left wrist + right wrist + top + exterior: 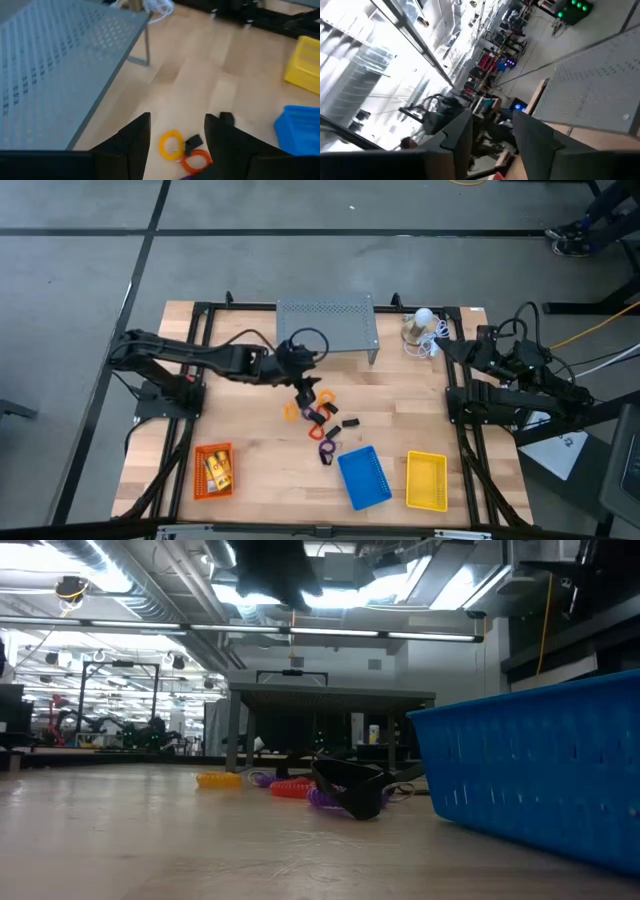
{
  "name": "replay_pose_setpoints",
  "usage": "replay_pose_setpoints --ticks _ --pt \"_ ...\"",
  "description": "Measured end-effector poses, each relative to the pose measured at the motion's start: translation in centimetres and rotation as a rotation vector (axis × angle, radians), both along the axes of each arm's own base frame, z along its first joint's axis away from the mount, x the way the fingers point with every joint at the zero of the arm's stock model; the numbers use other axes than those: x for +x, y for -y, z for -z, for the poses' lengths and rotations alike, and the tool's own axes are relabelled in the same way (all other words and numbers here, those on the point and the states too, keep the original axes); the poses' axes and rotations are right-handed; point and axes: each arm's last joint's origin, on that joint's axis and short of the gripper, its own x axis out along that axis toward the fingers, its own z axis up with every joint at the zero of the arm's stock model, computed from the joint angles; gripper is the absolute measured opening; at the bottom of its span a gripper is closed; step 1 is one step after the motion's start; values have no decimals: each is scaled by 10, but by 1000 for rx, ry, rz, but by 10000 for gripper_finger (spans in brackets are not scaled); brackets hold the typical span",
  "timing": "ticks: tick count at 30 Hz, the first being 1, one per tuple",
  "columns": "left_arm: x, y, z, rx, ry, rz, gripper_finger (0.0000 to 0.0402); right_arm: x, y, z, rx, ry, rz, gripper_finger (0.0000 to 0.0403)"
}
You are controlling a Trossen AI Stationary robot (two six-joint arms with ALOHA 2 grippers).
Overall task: Pick & Place Office Desk Supplies
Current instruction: Put the black rubber band into the blue bin
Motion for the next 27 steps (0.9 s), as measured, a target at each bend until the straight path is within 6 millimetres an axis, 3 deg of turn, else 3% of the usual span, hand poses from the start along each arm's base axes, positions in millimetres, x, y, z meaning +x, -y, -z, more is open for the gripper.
replay_pose_setpoints --ticks 7,14,21,27 --pt "4 -11 22 -62 22 -130 182 -1 4 2 21 -23 154 143" --pt "-1 4 36 -82 4 -159 182 4 4 3 55 -28 112 143" --pt "-7 22 49 -98 -50 -103 182 22 4 3 -153 -170 61 143" --pt "-13 21 69 -163 -41 -216 182 48 3 -17 -215 3 -78 143"
